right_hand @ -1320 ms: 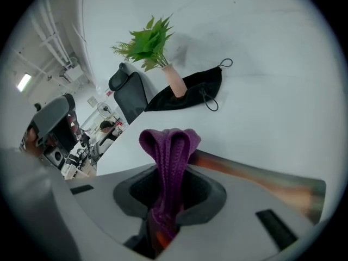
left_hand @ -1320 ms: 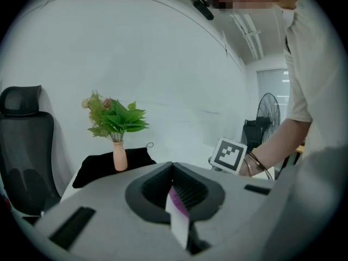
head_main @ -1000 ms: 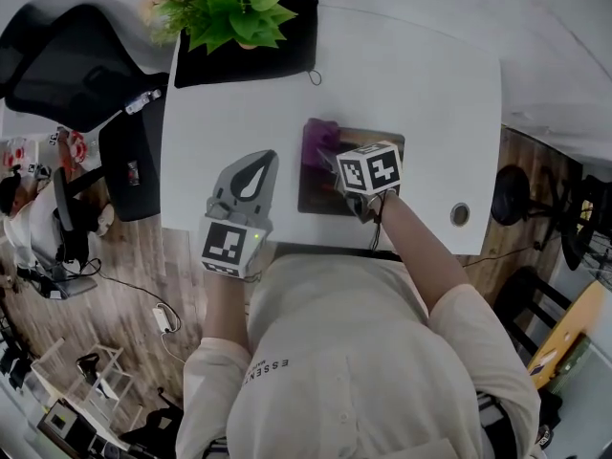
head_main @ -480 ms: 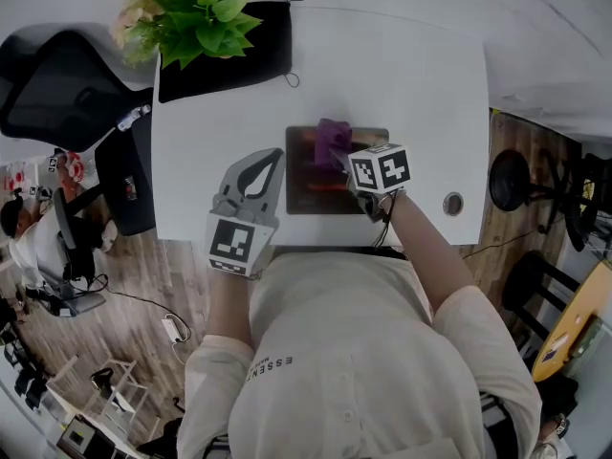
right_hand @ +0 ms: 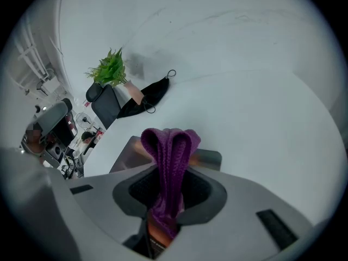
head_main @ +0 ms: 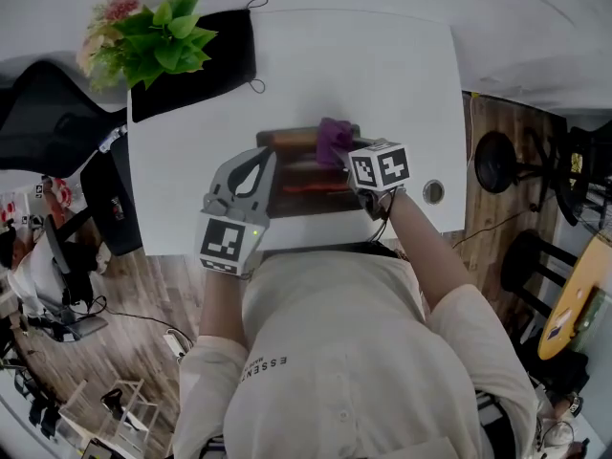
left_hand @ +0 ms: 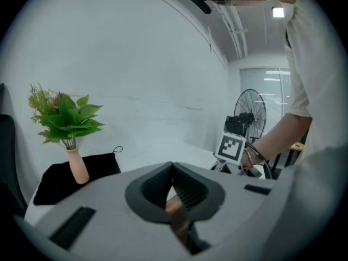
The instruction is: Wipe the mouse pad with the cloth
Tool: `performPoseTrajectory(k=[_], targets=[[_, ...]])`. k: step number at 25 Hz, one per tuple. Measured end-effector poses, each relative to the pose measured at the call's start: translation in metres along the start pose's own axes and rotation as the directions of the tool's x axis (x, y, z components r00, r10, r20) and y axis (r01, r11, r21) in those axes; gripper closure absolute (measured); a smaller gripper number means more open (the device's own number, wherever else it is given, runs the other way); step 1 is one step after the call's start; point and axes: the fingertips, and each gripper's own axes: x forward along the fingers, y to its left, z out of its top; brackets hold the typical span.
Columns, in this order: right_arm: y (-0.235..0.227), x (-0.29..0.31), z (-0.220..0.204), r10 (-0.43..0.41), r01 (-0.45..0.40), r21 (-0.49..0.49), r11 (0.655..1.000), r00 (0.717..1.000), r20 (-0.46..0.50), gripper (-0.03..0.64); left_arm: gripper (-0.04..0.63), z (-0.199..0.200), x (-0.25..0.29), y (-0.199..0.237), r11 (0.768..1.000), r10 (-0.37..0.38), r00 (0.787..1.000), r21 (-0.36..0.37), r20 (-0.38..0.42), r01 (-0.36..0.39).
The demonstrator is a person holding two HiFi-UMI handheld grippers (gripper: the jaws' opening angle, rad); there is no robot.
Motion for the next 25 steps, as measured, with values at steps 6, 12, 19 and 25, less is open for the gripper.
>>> performPoseTrajectory(k=[6, 12, 19, 25], targets=[[-0.028, -0.022, -0.006, -0.070, 0.070, -0.013, 0.997, 0.998, 0.002, 0.515, 0.594, 0.007, 0.012, -0.008, 1.000, -0.022, 1.000, 0.004, 0.006, 0.022], [-0.051, -0.033, -0.011, -0.131, 0.131, 0.002, 0.991, 0.991, -0.002, 0.515, 0.594, 0.007, 0.021, -0.005, 1.000, -0.024, 1.000, 0.004, -0.002, 0.024], [-0.068, -0.050, -0.016, -0.211, 0.211, 0.009, 0.977, 0.977, -0.015, 0.515, 0.594, 0.013, 0.023, -0.007, 0.999, -0.037, 0.999, 0.016, 0.010, 0.037], [-0.046, -0.064, -0.002, -0.209, 0.211, -0.053, 0.976, 0.977, 0.030, 0.515, 0.594, 0.013, 0.011, -0.001, 1.000, -0.028, 0.999, 0.013, 0.024, 0.028]])
